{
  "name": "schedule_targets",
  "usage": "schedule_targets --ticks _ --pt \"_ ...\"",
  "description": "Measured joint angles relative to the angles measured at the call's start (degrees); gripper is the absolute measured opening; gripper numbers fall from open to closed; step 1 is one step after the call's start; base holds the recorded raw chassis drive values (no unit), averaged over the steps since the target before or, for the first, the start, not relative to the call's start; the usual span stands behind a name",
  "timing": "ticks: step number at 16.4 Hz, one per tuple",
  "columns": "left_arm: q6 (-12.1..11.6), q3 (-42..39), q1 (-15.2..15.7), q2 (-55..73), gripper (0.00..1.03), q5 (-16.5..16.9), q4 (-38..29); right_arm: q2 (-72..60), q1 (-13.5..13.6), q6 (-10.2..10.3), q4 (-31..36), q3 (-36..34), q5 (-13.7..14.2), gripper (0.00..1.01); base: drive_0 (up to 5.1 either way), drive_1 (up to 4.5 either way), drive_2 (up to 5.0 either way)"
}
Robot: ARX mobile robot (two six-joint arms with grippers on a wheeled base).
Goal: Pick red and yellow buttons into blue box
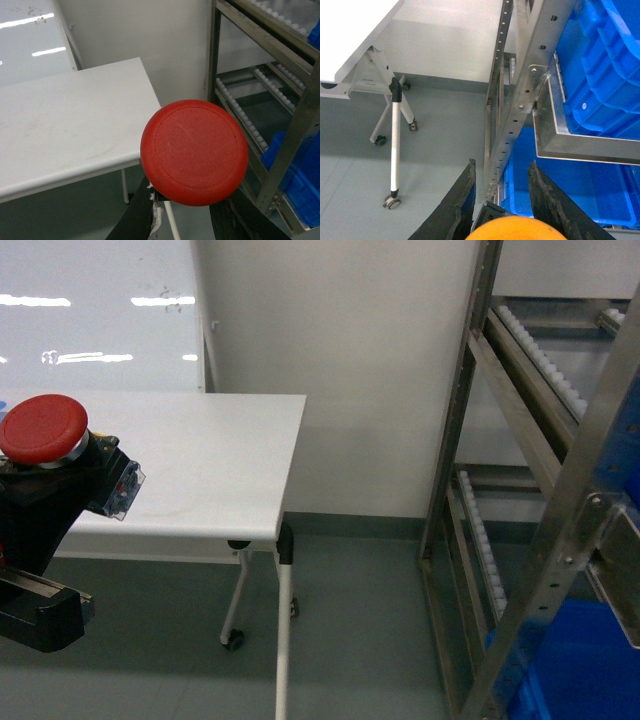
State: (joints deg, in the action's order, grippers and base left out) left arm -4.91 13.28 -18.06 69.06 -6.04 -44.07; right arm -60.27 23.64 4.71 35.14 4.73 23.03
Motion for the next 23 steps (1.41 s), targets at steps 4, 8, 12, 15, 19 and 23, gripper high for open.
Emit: schedule_targets --ticks 4,8,12,15,19,23 --pt "0.0 0.0 0.0 0.0 0.19 0.0 -0.2 0.0 0.0 0.0 0.0 0.0 0.0 0.29 4.9 -2.43 -2.4" --pt "0.0 0.0 0.0 0.0 0.19 0.1 0.0 0.0 0.0 0.0 0.0 0.0 0.0 0.29 5.0 -2.62 -2.1" --pt "0.0 0.0 0.0 0.0 0.19 0.1 0.0 0.0 0.0 0.0 0.1 0.0 0.1 0.29 4.7 -3.64 -1.2" --pt "0.0 0.0 0.0 0.0 0.19 -0.1 0.0 0.0 0.0 0.0 0.0 0.0 0.1 0.29 4.8 -3.57 -1.2" --pt "0.0 0.0 -0.1 0.0 0.19 0.0 -0.1 0.0 0.0 0.0 0.0 0.0 0.1 0.29 5.0 -3.38 -1.1" --pt "0.0 0.0 -0.1 0.0 0.19 0.0 0.1 0.0 0.0 0.0 -0.2 0.0 0.1 0.29 4.9 -3.13 -1.7"
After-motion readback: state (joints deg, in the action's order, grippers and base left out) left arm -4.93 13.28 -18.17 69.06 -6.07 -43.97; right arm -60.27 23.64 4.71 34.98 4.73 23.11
